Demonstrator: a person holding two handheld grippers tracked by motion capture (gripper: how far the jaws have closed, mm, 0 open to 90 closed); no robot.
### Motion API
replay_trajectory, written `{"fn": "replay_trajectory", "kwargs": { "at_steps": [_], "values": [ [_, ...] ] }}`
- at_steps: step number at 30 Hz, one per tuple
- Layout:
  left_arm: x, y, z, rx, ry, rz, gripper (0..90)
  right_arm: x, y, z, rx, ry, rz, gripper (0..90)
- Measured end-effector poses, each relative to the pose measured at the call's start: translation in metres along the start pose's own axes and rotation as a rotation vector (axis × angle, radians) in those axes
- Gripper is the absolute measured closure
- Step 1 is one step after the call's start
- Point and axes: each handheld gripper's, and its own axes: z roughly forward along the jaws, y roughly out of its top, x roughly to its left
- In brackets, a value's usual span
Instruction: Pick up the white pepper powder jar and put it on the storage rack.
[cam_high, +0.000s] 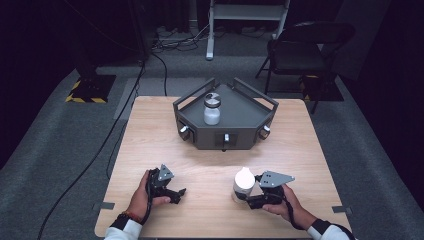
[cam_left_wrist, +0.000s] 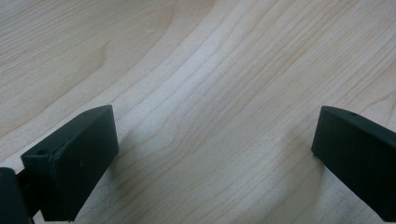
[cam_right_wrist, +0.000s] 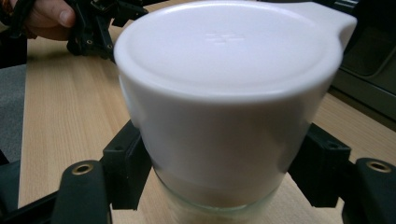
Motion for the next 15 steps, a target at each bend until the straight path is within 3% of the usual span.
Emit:
{"fn": "replay_trajectory", "kwargs": {
  "at_steps": [15],
  "values": [
    [0.000, 0.000, 0.000, 0.000, 0.000, 0.000, 0.0, 0.004, 0.015, -0.023, -0.042, -0.127, 0.008, 30.3]
  ]
}}
